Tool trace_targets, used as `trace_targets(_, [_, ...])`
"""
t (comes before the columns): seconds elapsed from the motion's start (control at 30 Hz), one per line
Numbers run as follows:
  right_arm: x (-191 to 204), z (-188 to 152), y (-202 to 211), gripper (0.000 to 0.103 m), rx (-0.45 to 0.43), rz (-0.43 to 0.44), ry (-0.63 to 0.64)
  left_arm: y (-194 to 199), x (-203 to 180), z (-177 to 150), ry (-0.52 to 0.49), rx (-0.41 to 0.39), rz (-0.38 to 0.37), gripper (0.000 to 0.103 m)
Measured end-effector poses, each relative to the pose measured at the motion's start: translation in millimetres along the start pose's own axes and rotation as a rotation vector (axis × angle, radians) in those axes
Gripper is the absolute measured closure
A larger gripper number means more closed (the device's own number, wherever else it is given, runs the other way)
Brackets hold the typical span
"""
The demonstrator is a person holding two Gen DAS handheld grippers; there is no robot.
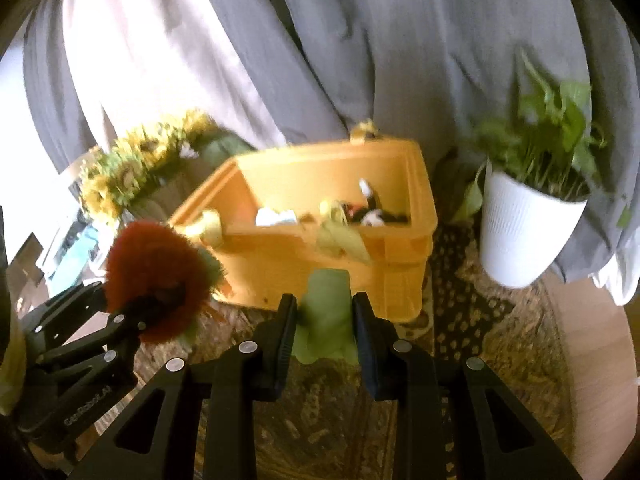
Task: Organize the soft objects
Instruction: 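Lift the pompom and frog and carry both over the crate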
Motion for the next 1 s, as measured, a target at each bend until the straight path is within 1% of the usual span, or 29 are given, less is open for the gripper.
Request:
trace_targets(0.13, [8, 12, 19, 0.073, -0.058, 0.002, 0.002, 18, 6, 10, 0.005, -0.047, 0.028, 0.064])
trace_targets(0.2, [11, 17, 24, 0.073, -0.074, 0.008, 0.007, 27, 10, 15, 0.014, -0.071, 0.032, 0.064])
trace_targets(0.47, [24, 44, 43, 0.073, -0.157, 0.024, 0.026, 45, 21, 40, 0.033, -0.131, 0.065, 0.064])
trace_targets(0.73, [32, 70, 57, 0.073, -0.232, 0.021, 0.044, 52, 28, 68, 0.035, -0.186, 0.079, 0.064])
trace_targets(0.87, [30, 81, 56, 0.073, -0.246, 0.016, 0.047, 50, 31, 83, 0.025, -0.21, 0.099, 0.064])
trace_targets(1.0, [27, 92, 52, 0.073, -0.249, 0.014, 0.043, 44, 34, 94, 0.016, -0.215, 0.11, 0.064])
Point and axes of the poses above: each gripper's, at about its wrist camera, not at the fingertips, and y roughly against the way its jaws point, x to its left, z to its top, the point moved 6 cm from there along -y, roughly the way its jaws point, and after that the axes turned 15 degrees about x, right-handed, at the moved point
